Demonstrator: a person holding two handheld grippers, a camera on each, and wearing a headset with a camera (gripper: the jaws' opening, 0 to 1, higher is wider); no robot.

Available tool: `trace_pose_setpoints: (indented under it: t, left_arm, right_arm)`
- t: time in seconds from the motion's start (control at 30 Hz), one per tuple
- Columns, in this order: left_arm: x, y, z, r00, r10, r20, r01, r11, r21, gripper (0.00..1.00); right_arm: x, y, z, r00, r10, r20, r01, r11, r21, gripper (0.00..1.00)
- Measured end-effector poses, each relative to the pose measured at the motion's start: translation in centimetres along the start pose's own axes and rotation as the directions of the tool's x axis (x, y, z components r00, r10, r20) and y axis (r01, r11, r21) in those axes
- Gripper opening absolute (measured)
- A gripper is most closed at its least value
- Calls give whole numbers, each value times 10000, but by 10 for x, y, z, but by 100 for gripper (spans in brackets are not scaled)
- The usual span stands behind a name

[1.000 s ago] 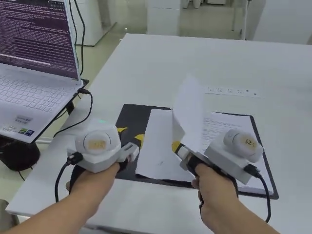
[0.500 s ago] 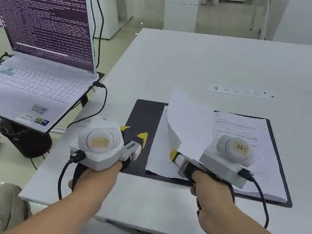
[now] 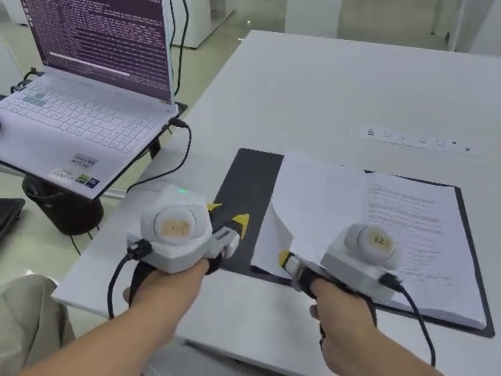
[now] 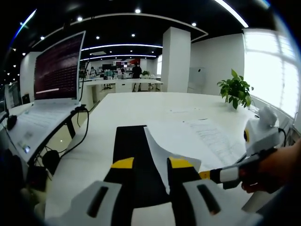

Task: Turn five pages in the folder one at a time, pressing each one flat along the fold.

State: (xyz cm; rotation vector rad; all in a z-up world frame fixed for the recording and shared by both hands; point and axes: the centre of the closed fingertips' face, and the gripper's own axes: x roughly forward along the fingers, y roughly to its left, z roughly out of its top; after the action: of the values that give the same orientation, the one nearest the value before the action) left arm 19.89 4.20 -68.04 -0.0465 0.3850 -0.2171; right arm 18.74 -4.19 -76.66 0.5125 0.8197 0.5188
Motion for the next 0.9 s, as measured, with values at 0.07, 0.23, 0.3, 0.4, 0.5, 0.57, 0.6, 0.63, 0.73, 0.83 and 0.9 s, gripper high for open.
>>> trace_pose_setpoints:
  t: [0.07, 0.23, 0.3, 0.4, 0.5, 0.57, 0.6, 0.63, 0.73, 0.83, 0.9]
  left_arm:
    - [0, 0, -1, 10000, 10, -21, -10, 10000, -53, 25]
    - [1, -1, -7, 9998, 40, -185, -42, 9999, -91, 25]
    - [1, -1, -10, 9997, 29, -250, -30, 10000, -78, 25]
    - [1, -2, -13, 9994, 32, -331, -34, 10000, -70, 25]
    - [3, -2, -15, 9992, 49, -395, -52, 9999, -92, 25]
    - [5, -4, -17, 9990, 31, -453, -36, 9999, -114, 25]
    - [6, -5, -18, 9988, 26, -489, -31, 10000, -95, 25]
    - [8, -6, -19, 9986, 12, -534, -17, 10000, -92, 25]
    - [12, -13, -23, 9977, -90, -668, 85, 9999, -73, 25]
    - [20, -22, -27, 9962, -246, -836, 243, 9997, -43, 25]
    - [25, -28, -29, 9949, -377, -938, 378, 9993, -7, 25]
  right_arm:
    - [3, -4, -5, 9998, -107, -157, 106, 9999, -52, 0]
    - [11, -12, -12, 9990, -215, -379, 202, 9992, -350, 0]
    - [13, -16, -14, 9983, -297, -498, 274, 9986, -455, 0]
    - [14, -16, -16, 9985, -271, -472, 250, 9987, -439, 0]
    - [15, -17, -17, 9985, -274, -483, 252, 9987, -444, 0]
    - [16, -17, -16, 9987, -216, -453, 205, 9995, -246, 0]
    - [16, -17, -16, 9987, -194, -480, 185, 9996, -191, 0]
    - [16, -17, -16, 9987, -182, -482, 173, 9997, -192, 0]
    - [15, -15, -16, 9989, -91, -469, 78, 9996, -262, 0]
    - [11, -9, -16, 9990, 132, -418, -163, 9970, -752, 3]
    - [8, -5, -15, 9990, 279, -350, -310, 9953, -915, 5]
